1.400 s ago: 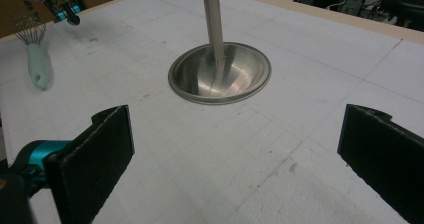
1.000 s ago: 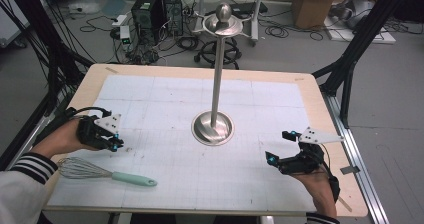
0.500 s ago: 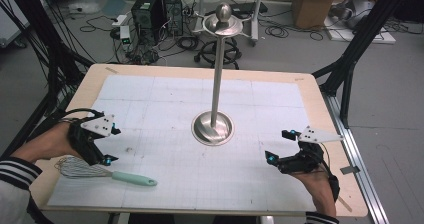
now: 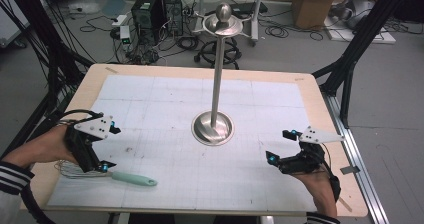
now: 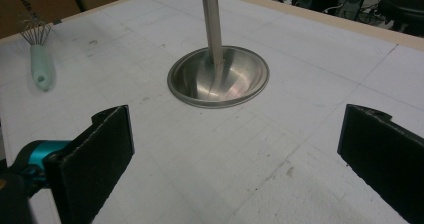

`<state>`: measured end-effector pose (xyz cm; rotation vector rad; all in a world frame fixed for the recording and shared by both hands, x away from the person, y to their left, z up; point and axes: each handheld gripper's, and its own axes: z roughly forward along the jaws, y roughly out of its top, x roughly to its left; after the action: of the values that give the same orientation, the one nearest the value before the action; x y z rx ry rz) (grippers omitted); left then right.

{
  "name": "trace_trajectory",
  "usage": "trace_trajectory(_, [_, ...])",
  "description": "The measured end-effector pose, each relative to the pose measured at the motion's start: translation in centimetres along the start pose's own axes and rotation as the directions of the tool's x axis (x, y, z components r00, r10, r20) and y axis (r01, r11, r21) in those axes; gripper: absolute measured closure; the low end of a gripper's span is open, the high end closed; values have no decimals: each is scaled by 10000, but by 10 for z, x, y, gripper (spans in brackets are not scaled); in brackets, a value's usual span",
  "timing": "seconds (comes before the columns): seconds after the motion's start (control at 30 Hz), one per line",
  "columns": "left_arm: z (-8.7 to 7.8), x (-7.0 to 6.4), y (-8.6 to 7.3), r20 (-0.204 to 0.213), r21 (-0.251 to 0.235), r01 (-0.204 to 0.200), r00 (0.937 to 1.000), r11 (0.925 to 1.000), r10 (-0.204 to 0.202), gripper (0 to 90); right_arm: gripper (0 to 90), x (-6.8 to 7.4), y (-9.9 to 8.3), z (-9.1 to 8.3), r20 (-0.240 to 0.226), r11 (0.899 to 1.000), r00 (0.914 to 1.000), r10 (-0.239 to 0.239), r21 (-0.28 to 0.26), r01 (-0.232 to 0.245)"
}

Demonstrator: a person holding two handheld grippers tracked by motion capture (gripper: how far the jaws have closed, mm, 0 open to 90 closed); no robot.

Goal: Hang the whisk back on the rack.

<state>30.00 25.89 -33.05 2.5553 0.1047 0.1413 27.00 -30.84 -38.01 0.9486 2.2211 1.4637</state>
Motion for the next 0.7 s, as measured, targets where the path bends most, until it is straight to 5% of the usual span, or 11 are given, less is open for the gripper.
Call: trace_trajectory(0.7, [33,-18,-1,751,361,-850,9938,9957,821,17,7,-1,-1,0,19,10000,10000,33,-35,-33])
